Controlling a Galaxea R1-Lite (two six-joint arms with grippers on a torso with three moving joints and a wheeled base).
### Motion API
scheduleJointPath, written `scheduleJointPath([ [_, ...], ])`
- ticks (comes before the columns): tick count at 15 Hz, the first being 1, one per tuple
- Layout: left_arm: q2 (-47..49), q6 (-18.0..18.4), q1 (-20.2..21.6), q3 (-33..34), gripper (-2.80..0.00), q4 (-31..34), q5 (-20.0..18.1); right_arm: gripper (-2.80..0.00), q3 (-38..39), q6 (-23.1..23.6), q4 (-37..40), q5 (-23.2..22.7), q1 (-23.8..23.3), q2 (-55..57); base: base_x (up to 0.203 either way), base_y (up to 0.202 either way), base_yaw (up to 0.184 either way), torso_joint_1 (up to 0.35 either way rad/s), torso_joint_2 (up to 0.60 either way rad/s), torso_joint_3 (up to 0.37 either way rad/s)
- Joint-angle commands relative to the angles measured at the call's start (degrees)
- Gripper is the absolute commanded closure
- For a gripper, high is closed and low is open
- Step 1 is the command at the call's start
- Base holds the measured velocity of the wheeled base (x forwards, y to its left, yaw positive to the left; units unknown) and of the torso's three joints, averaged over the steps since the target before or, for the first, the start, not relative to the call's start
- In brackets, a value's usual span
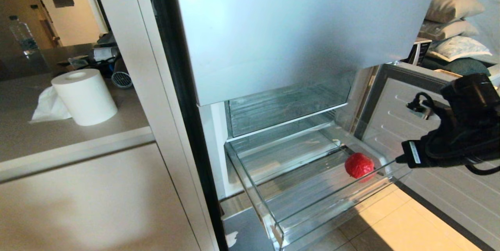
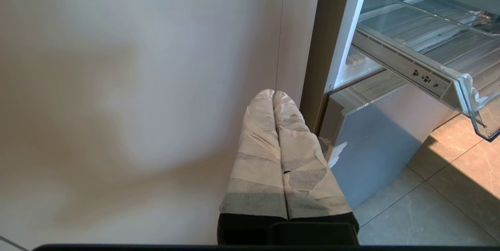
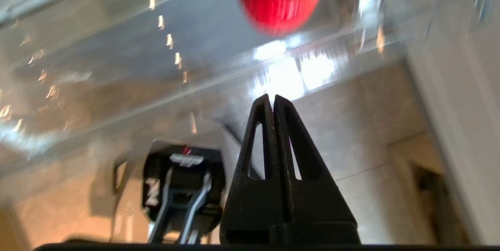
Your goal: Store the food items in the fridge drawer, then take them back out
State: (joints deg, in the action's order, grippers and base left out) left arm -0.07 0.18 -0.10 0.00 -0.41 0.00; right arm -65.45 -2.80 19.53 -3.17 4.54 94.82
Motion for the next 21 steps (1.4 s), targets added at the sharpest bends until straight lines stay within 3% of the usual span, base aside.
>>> scheduleJointPath([
  [1,-0.01,-0.01,0.01,0.09,0.0,-0.02,0.0,0.0,-6.55,1.16,2.8,2.2,0.64,7.33,0.0,0.0,0.0,0.0,0.0,0.0],
  [3,-0.01,-0.01,0.01,0.09,0.0,-0.02,0.0,0.0,-11.26,2.04,7.44,2.99,0.87,8.52,0.0,0.0,0.0,0.0,0.0,0.0],
  [4,-0.01,-0.01,0.01,0.09,0.0,-0.02,0.0,-2.8,-13.21,2.15,8.5,3.64,0.9,9.79,0.0,0.0,0.0,0.0,0.0,0.0],
  [11,-0.01,-0.01,0.01,0.09,0.0,-0.02,0.0,-2.8,-21.1,0.8,10.54,5.03,1.57,19.09,0.0,0.0,0.0,0.0,0.0,0.0],
  [21,-0.01,-0.01,0.01,0.09,0.0,-0.02,0.0,-2.8,-28.61,-5.89,9.32,6.75,3.75,29.6,0.0,0.0,0.0,0.0,0.0,0.0],
])
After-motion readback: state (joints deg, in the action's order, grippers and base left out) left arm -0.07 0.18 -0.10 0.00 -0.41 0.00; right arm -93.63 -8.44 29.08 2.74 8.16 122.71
